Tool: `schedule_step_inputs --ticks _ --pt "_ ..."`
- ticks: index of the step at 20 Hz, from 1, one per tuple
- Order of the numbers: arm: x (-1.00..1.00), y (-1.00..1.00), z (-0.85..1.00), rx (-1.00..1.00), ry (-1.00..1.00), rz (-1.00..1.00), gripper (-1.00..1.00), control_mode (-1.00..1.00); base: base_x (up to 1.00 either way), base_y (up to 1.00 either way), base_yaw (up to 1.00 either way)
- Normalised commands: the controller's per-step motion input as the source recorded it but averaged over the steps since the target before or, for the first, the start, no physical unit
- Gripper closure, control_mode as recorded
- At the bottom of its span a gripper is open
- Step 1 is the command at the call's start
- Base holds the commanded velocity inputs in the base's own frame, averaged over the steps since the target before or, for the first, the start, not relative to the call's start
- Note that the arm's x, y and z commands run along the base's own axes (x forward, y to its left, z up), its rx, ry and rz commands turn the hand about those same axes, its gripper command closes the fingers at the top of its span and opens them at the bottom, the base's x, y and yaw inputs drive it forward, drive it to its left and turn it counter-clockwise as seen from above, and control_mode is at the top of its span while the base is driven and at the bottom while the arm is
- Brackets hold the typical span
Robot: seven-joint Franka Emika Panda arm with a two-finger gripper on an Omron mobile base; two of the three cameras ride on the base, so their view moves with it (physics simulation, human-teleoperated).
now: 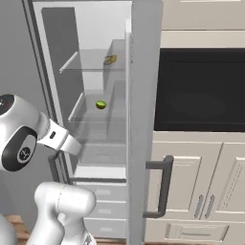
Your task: Retrieve the banana and kiwi from the fridge and place them into the bowl on the dining table.
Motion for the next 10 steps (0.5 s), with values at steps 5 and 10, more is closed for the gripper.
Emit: schedule_step_inputs --ticks 5,10 --pt "0.00 0.00 0.00 0.00 0.00 0.00 -1.00 1.00 1.00 0.00 -0.30" --pt "0.00 0.00 0.00 0.00 0.00 0.00 -1.00 1.00 0.82 0.00 -0.20"
